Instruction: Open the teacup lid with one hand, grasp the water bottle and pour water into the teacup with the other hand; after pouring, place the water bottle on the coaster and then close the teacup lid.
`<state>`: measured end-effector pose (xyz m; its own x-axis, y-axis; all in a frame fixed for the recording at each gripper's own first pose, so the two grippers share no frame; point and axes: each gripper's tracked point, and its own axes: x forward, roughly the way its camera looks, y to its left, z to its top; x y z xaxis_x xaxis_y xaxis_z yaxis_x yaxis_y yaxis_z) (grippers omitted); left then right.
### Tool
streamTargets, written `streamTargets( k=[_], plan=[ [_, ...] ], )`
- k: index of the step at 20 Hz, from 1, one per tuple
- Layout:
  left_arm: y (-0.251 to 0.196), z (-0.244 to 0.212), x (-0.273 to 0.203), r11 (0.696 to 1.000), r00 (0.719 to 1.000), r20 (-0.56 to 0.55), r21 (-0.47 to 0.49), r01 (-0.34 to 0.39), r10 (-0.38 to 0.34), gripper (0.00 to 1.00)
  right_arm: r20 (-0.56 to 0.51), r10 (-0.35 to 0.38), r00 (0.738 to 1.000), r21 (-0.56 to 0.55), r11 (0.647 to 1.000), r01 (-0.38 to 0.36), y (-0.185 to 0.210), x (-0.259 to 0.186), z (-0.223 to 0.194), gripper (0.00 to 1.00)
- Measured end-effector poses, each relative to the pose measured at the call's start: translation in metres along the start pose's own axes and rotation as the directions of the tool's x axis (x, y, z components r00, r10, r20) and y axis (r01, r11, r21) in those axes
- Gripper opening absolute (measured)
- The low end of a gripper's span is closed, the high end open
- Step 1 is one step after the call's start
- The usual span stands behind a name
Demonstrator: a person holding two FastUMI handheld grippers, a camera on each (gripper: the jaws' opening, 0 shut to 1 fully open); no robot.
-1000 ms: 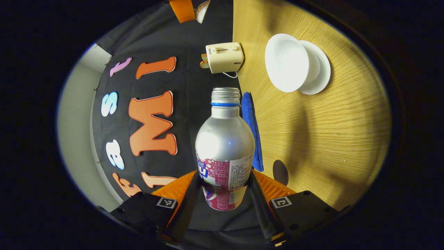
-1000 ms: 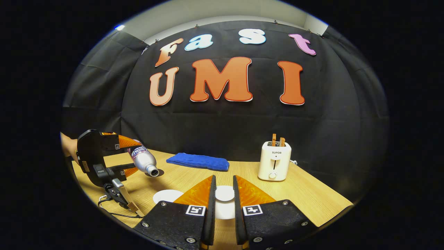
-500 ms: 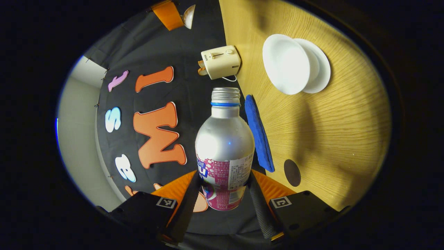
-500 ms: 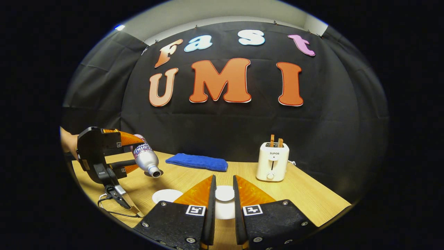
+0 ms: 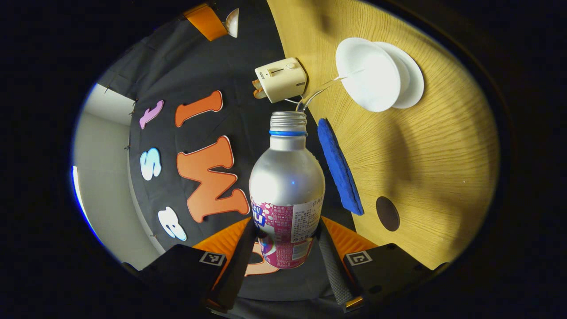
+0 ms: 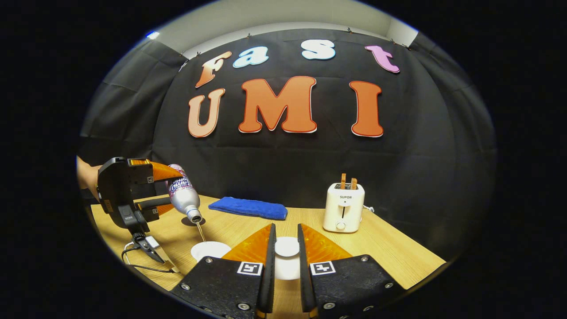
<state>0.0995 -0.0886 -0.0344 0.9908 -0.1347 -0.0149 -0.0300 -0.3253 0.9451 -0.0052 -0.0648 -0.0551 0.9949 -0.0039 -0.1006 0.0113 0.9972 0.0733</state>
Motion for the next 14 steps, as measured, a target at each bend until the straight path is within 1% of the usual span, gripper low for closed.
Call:
streamTargets(
  k=[2,4,5,6,7,8,9,13,14],
  plan=[
    [0.006,-0.004,0.0,1.0,1.0,-0.003,0.012,-0.012,0.012,0.81,0.002,0.002,1.0,0.001,1.0,-0.002,0.0,-0.001,0.001,0.25],
    [0.012,-0.007,0.001,1.0,1.0,-0.011,0.017,-0.023,0.023,0.86,0.002,0.014,1.0,0.006,1.0,-0.014,0.003,-0.001,0.003,0.24],
    [0.014,-0.008,0.0,0.999,1.0,-0.011,0.02,-0.029,0.029,0.83,0.001,0.016,1.0,0.001,1.0,-0.016,0.003,-0.002,0.004,0.25],
    [0.018,-0.01,0.001,0.999,0.999,-0.01,0.029,-0.036,0.036,0.83,0.002,0.013,1.0,-0.009,1.0,-0.013,0.003,-0.003,0.004,0.25],
    [0.022,-0.012,0.001,0.998,0.999,-0.011,0.043,-0.044,0.045,0.83,0.001,0.01,1.0,-0.017,1.0,-0.01,0.002,-0.004,0.004,0.25],
    [0.025,-0.013,0.002,0.997,0.999,-0.009,0.051,-0.051,0.052,0.86,0.001,0.009,1.0,-0.021,1.0,-0.009,0.002,-0.003,0.007,0.25],
    [0.028,-0.013,0.004,0.997,0.998,-0.006,0.056,-0.057,0.057,0.83,0.005,0.007,1.0,-0.019,1.0,-0.007,0.001,-0.002,0.009,0.25],
    [0.04,-0.012,0.007,0.993,0.997,0.006,0.083,-0.083,0.083,0.83,0.013,0.001,1.0,-0.016,1.0,0.0,-0.001,-0.004,0.013,0.25],
    [0.041,-0.012,0.008,0.992,0.996,0.005,0.094,-0.085,0.085,0.86,0.011,0.001,1.0,-0.015,1.0,-0.001,-0.002,-0.004,0.012,0.25]
  ],
)
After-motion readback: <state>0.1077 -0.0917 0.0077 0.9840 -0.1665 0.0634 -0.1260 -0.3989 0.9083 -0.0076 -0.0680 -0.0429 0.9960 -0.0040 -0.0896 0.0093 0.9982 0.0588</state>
